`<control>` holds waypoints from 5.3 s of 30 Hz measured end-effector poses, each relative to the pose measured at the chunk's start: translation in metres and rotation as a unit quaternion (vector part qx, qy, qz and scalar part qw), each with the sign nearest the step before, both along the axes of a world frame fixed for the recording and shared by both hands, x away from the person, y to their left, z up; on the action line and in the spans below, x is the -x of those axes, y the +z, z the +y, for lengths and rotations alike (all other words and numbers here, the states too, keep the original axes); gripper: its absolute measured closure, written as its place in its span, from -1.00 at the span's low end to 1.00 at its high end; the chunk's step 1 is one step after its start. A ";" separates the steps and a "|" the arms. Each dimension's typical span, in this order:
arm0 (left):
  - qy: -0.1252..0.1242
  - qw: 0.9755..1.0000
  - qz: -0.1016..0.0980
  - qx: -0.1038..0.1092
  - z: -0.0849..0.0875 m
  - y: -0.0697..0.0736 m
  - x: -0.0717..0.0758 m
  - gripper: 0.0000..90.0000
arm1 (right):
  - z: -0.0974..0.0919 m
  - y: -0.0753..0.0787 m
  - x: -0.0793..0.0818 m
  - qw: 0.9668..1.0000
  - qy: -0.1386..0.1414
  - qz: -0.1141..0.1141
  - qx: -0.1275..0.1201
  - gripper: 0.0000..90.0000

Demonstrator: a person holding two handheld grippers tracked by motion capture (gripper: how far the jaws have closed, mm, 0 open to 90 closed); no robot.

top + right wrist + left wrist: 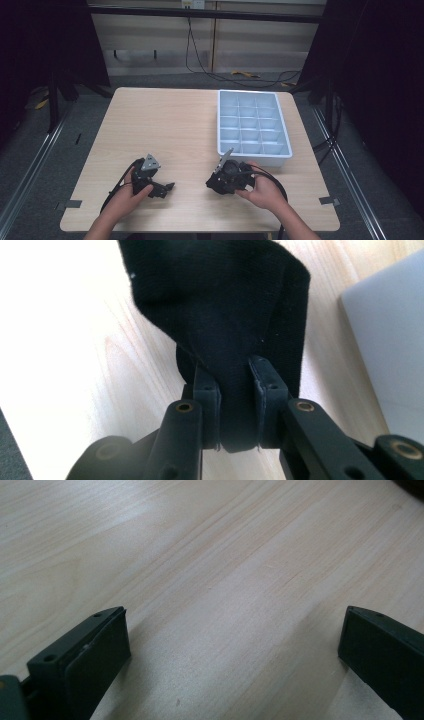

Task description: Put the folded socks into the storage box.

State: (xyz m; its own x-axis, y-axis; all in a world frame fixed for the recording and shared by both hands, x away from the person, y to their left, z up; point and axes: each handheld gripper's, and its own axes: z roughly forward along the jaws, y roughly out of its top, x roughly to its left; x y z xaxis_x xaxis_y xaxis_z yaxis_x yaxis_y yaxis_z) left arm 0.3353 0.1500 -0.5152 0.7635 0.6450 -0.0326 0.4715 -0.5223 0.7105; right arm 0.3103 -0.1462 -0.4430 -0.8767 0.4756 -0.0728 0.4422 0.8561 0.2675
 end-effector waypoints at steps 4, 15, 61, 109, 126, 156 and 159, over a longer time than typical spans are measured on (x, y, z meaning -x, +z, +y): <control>-0.001 1.000 0.001 0.000 0.000 0.000 0.000 -1.00 | -0.002 0.006 -0.001 1.000 -0.003 0.008 -0.004 0.73; 0.000 1.000 0.000 -0.002 0.000 0.000 0.000 -1.00 | -0.012 0.028 -0.004 0.999 -0.012 0.018 -0.025 0.73; 0.002 1.000 0.000 0.001 0.000 0.000 0.001 -1.00 | -0.021 0.114 -0.038 1.000 -0.005 0.020 -0.021 0.72; 0.002 1.000 0.001 0.001 0.000 0.000 0.001 -1.00 | -0.020 0.093 -0.099 0.998 -0.054 0.009 0.017 0.71; 0.002 1.000 0.001 0.000 0.000 0.000 0.001 -1.00 | -0.027 0.070 -0.113 0.997 -0.069 0.037 0.021 0.70; 0.002 1.000 0.001 0.000 0.000 0.000 0.001 -1.00 | -0.031 0.078 -0.111 0.995 -0.077 0.056 -0.007 0.28; 0.003 1.000 0.001 0.002 0.000 0.000 0.001 -1.00 | -0.032 0.082 -0.111 0.995 -0.082 0.059 -0.014 0.28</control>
